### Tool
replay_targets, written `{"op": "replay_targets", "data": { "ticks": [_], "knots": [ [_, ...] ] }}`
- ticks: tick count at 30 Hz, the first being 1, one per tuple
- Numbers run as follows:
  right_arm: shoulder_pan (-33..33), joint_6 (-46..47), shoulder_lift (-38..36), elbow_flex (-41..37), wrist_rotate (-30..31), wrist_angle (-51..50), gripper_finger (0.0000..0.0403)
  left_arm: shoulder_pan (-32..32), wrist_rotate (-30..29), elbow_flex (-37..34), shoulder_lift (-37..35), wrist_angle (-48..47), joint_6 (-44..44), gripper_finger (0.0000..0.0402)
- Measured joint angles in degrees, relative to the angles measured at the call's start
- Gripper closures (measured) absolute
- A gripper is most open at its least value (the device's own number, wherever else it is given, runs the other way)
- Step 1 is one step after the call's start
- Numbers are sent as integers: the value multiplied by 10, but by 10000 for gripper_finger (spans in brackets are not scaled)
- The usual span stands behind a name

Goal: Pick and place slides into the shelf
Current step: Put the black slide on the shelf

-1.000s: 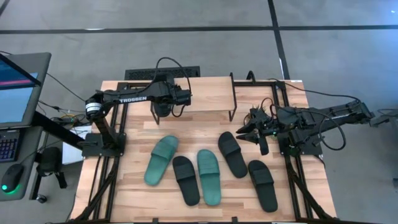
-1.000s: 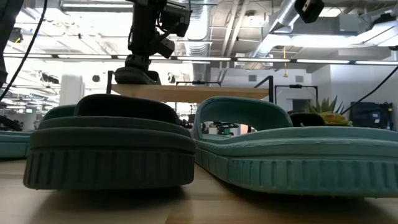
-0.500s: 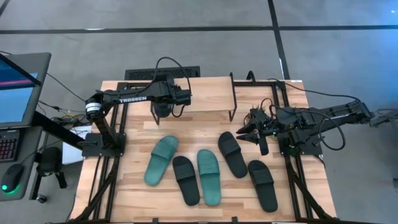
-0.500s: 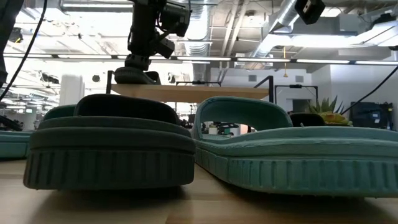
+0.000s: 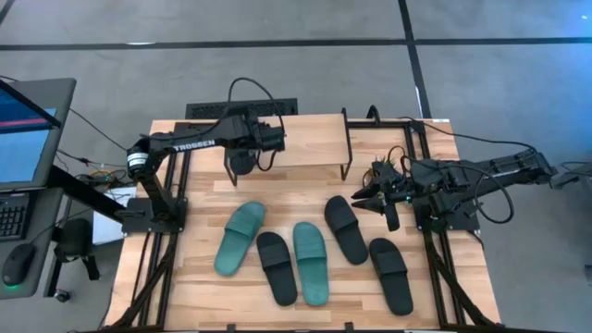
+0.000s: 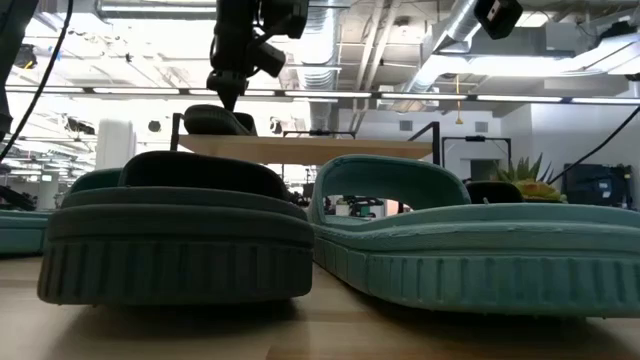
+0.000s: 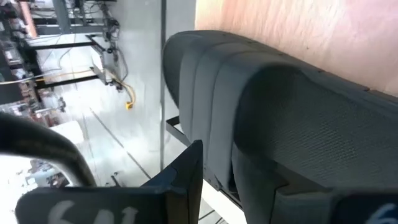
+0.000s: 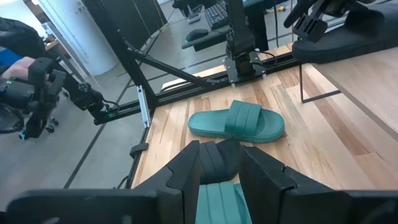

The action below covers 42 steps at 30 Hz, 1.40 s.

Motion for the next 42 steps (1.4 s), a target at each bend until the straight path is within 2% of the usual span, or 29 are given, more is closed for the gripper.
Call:
{"op": "replay_targets", "data": {
  "ticks": [9, 14, 24, 32, 38, 42],
  "knots": [
    [1, 0, 0, 0, 0, 0, 305, -4, 26, 6, 0, -37, 1, 324],
    [1, 0, 0, 0, -2, 0, 305, -27, 43, 6, -6, -69, -16, 324],
    [1, -1, 1, 0, -1, -3, 305, -98, 26, 6, -78, -68, -102, 324],
    [0, 0, 3, -1, -1, -3, 305, -185, 35, 6, -126, -68, -194, 324],
    [0, -1, 3, -1, 0, -3, 305, -258, 38, 6, -124, -64, -238, 324],
    [0, -1, 3, -1, 0, -3, 305, -305, 41, 1, -122, -30, -297, 324]
  ]
}}
